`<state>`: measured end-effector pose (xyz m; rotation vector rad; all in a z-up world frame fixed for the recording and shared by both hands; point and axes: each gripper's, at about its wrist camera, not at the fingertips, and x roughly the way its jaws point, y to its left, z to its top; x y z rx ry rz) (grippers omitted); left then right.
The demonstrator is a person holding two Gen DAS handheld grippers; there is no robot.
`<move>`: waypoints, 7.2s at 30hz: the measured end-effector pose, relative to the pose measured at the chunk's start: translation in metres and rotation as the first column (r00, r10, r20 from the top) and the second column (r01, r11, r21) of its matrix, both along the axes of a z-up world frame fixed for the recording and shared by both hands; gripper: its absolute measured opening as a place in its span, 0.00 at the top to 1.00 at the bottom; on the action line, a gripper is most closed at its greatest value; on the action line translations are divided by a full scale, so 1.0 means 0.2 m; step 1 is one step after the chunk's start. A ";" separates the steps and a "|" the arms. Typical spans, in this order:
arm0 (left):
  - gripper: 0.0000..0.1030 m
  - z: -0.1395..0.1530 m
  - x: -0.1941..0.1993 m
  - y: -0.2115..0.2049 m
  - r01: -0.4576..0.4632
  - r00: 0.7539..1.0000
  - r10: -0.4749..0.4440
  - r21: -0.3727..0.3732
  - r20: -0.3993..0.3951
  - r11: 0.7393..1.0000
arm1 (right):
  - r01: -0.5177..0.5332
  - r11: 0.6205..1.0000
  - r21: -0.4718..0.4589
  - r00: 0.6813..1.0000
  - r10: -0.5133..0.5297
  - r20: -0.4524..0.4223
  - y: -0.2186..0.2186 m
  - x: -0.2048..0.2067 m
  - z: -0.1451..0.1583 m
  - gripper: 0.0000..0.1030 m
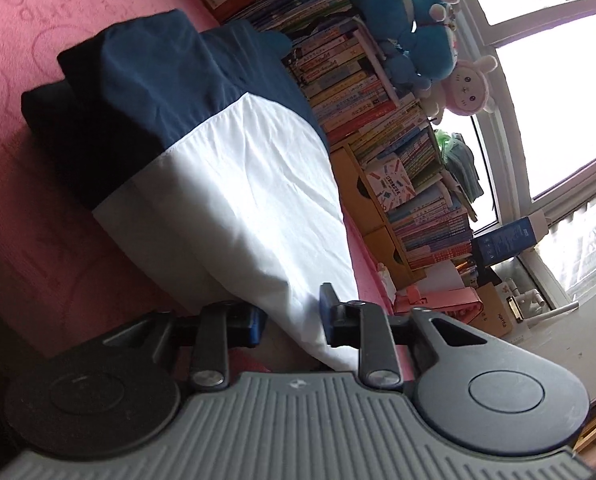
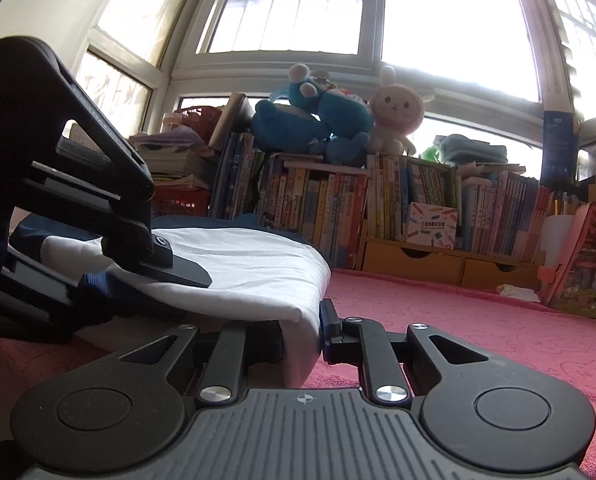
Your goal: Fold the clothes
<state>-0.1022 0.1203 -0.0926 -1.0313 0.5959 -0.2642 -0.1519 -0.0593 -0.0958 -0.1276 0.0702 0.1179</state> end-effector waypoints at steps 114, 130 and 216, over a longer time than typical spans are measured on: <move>0.92 -0.08 -0.10 0.50 -0.171 0.977 0.199 -0.285 0.071 0.943 | 0.002 0.938 -0.347 1.000 0.003 0.013 0.01 -0.05 -0.01 0.46; 0.91 -0.08 -0.09 0.62 -0.001 0.987 0.049 -0.301 0.151 0.954 | -0.239 0.630 -0.739 0.901 0.428 0.073 0.73 -0.07 0.03 0.40; 0.91 0.11 1.19 0.64 0.124 0.992 -0.124 0.325 -0.020 0.937 | -0.331 0.638 -0.695 0.915 0.396 -0.072 0.77 0.24 0.30 0.91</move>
